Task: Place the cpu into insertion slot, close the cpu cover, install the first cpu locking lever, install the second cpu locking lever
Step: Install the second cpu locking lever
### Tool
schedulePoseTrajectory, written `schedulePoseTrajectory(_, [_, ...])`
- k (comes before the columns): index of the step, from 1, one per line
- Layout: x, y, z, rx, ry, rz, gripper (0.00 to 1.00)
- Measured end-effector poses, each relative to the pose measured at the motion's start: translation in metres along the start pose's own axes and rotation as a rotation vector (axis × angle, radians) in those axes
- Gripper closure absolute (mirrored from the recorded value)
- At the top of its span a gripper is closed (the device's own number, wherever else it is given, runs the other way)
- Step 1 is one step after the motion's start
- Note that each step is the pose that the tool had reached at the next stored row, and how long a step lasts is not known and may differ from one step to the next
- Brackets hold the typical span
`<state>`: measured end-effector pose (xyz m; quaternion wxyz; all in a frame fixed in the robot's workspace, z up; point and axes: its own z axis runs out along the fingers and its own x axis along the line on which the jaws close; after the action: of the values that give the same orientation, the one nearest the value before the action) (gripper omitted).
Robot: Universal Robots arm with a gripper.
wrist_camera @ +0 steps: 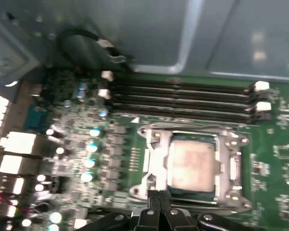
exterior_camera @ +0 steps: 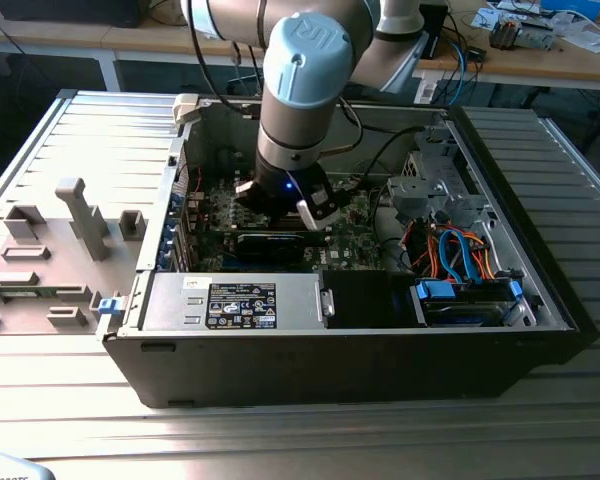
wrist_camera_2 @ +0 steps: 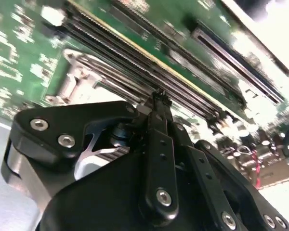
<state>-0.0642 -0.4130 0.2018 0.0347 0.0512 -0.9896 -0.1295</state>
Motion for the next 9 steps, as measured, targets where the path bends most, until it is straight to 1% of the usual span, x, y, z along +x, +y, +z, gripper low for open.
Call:
schedulePoseTrajectory(3, [-0.0046, 0.0091, 0.0022, 0.001, -0.0001, 0.0, 0.89])
schedulePoseTrajectory(4, [-0.0058, 0.0138, 0.0029, 0.0022, 0.0001, 0.0, 0.89])
schedulePoseTrajectory(5, [-0.0064, 0.0165, 0.0025, 0.0039, 0.0003, 0.0, 0.89])
schedulePoseTrajectory(6, [-0.0066, 0.0179, 0.0017, 0.006, 0.0005, 0.001, 0.89])
schedulePoseTrajectory(9, [-0.0068, 0.0228, -0.0035, 0.0162, 0.0014, 0.001, 0.89])
